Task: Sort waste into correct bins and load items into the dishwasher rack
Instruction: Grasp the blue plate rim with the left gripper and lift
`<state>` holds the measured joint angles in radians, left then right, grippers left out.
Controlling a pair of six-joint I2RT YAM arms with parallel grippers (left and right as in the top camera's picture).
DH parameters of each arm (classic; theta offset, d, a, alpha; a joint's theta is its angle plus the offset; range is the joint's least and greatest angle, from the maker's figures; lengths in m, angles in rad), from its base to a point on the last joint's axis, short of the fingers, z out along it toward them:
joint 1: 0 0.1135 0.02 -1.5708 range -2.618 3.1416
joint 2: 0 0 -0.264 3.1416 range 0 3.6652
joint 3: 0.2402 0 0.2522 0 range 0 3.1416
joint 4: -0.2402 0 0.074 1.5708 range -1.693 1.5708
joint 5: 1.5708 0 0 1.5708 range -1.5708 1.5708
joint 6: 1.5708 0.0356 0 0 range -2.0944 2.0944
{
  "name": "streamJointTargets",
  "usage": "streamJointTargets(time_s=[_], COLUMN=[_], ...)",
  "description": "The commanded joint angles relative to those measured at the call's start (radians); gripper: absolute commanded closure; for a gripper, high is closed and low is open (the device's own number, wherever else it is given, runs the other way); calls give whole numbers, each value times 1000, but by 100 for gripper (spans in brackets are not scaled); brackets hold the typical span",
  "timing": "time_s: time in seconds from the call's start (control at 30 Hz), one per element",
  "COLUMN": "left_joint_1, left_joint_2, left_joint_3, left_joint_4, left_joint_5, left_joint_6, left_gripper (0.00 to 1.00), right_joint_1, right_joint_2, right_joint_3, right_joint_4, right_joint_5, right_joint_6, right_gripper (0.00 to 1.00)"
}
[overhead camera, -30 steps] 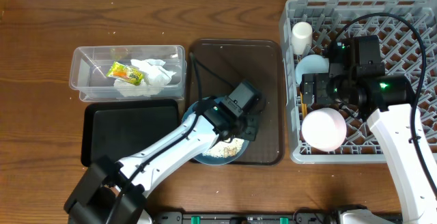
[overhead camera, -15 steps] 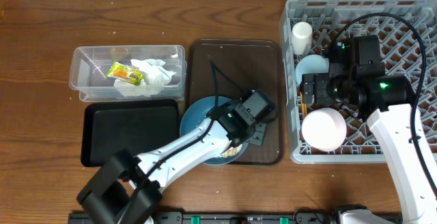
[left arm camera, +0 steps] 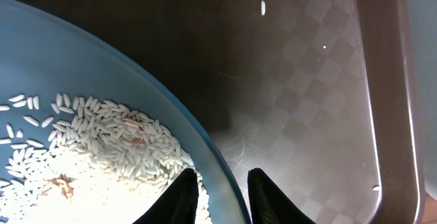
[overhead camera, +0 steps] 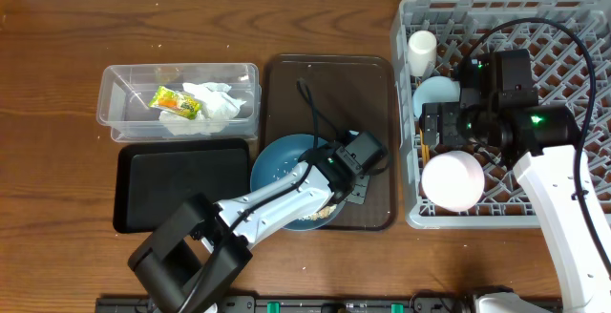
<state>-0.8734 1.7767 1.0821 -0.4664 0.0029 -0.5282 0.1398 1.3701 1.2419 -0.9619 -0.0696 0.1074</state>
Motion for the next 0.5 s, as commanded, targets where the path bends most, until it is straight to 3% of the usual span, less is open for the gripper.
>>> streamJointTargets(time_s=[0.0,0.37,0.47], left_joint_1=[-2,-2,-2], left_joint_2=[5,-23,-45], left_joint_3=[3,3,3], left_joint_4=[-2,-2,-3], left_joint_5=[-18,-11,-11], left_joint_6=[-10,-54,-54], left_gripper=[74,81,90], right_joint_1=[11,11,11], right_joint_2=[4,4,4], right_joint_3=[13,13,13], right_joint_4=[1,1,1], right_joint_5=[9,9,9], right_joint_6=[15,15,15], right_gripper=[1,1,1])
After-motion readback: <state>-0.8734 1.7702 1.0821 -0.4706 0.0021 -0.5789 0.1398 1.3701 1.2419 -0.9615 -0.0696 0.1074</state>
